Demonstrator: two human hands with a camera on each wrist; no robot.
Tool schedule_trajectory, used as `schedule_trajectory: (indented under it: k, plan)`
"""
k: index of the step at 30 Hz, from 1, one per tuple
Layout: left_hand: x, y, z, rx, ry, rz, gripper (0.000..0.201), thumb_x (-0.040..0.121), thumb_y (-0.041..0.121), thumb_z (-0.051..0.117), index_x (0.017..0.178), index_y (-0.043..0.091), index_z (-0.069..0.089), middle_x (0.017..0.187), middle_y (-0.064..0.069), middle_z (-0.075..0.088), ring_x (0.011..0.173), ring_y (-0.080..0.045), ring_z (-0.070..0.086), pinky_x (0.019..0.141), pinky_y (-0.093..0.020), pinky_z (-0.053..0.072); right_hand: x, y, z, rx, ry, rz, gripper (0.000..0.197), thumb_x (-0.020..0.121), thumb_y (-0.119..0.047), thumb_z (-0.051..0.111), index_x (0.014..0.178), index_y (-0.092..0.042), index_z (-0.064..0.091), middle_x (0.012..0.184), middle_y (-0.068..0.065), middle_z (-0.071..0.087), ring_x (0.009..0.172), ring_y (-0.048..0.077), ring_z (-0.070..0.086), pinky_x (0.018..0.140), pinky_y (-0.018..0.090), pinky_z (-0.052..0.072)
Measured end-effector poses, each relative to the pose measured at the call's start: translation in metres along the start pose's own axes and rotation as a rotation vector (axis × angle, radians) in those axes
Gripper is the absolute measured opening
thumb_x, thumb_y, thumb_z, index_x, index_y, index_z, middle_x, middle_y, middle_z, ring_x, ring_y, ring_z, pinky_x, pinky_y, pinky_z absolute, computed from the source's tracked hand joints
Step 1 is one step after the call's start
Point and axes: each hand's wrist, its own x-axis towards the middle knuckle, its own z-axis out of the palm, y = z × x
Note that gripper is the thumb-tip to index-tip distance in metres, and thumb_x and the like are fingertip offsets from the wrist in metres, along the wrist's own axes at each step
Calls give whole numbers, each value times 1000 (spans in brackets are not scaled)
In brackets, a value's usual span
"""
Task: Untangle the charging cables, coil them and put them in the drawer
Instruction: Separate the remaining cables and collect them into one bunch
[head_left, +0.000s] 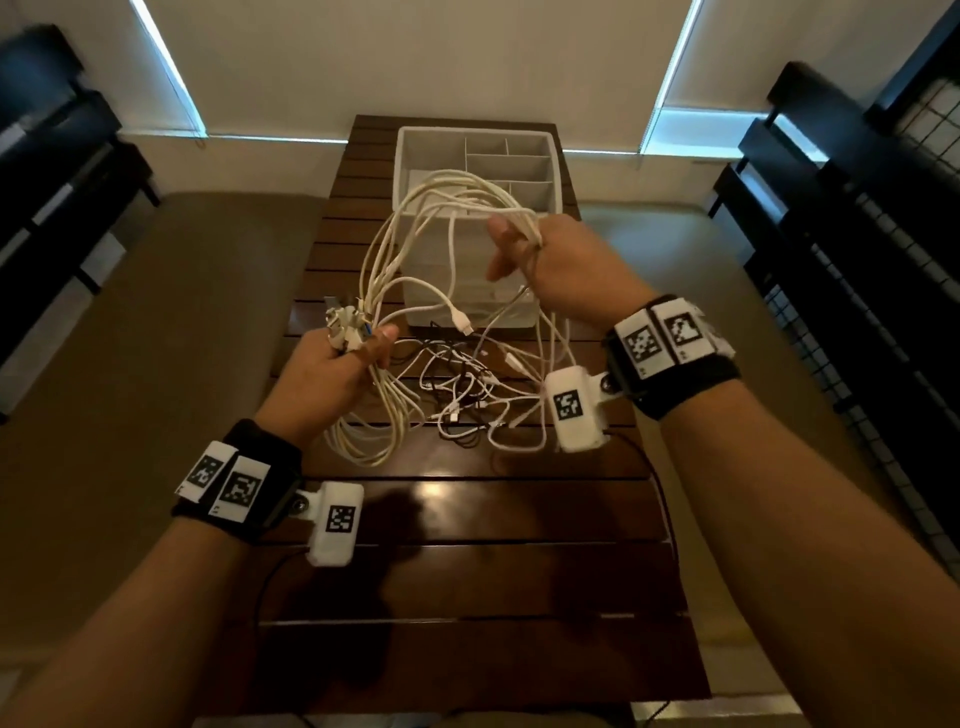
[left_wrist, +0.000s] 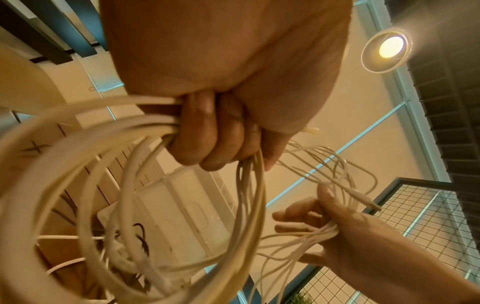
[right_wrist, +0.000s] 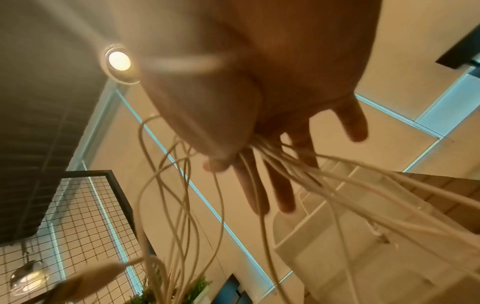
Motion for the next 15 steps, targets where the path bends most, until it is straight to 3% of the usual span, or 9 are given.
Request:
schedule_trajectory:
  k: [2,3,4,6,8,10,13,15]
  plan:
    - [0,0,0,13,-9,20,46,104,32,63,58,27,63,50,11,47,45,-3,40,48,-18,34,0,4,5,141,147,-15,56,109,-54,37,86,-23,77,82,-15,71,80,13,68,84,34,57]
    - [1,0,1,22,-15,23,48,104,31,63,56,29,63,50,11,48,45,-2,41,48,-16,35,-1,4,9,248,151,-8,53,110,-47,39,88,-16,76,83,-9,74,79,13,71,77,23,57]
    - [1,-1,2,25,-16,19,49,104,30,62,56,29,63,50,12,48,45,-2,42,48,-15,36,0,5,14,310,108,6,52,111,-44,40,88,-11,74,82,-2,76,76,12,73,73,20,57]
    - [2,-2,4,13,-3,9,45,105,28,62,60,25,63,49,13,50,44,-1,44,48,-14,36,-1,6,20,296,44,10,56,110,-45,41,82,-7,72,75,6,75,68,18,74,72,29,61]
    - [3,-2,6,10,1,8,39,105,27,62,67,17,60,49,12,50,44,-1,44,48,-14,36,1,4,21,347,188,-64,50,111,-30,42,74,-13,71,65,8,69,59,28,69,65,42,63]
    - [6,-4,6,23,2,1,39,105,27,62,69,12,58,48,12,49,43,-1,43,48,-14,36,5,0,18,486,307,-91,41,98,-13,41,70,-24,68,58,5,57,53,32,57,56,45,58]
    - [7,-5,6,14,46,-22,38,105,27,62,71,10,58,47,13,50,43,0,44,49,-15,36,14,-7,14,358,362,-31,40,102,-32,56,64,-22,67,53,0,53,53,19,48,55,39,42]
    - [5,-1,7,-15,63,-20,38,106,24,60,75,3,58,44,11,51,40,0,46,47,-13,37,21,-18,1,425,460,-119,35,100,-39,65,75,-17,77,61,11,64,57,16,49,58,36,41]
